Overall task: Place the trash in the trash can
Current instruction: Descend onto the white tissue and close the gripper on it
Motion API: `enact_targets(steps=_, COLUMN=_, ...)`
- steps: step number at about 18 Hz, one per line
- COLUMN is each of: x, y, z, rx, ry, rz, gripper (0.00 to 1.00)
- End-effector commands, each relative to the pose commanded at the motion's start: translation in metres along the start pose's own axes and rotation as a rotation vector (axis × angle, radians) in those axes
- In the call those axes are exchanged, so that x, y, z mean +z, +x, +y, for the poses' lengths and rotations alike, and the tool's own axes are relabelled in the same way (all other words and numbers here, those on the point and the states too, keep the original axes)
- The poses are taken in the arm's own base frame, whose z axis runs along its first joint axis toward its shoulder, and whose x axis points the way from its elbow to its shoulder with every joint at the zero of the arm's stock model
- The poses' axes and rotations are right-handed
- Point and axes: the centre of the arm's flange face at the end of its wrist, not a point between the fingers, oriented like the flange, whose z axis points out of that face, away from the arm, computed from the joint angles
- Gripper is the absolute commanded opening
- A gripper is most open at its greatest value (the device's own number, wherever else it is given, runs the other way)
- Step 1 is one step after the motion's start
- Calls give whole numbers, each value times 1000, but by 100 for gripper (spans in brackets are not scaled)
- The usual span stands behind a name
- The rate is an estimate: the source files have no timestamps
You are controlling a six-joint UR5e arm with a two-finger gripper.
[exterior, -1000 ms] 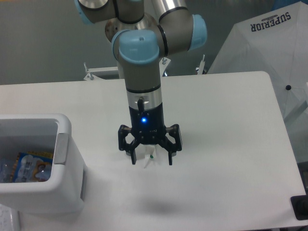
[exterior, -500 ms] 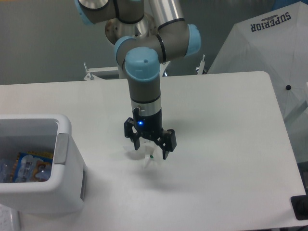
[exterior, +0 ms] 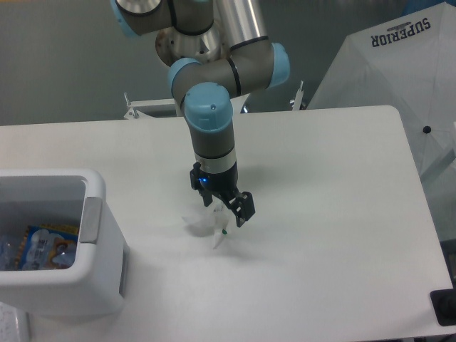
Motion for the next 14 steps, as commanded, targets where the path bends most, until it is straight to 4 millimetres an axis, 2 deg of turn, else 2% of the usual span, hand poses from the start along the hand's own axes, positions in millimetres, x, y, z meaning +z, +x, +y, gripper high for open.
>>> enact_targets(steps=8, x=18, y=5, z=-4, rx=-3, ry=-17, rz=32, gripper=96)
enact_targets(steps=14, x=22, y=6, z=-5, rx=-3, ry=-19, rz=42, gripper=83)
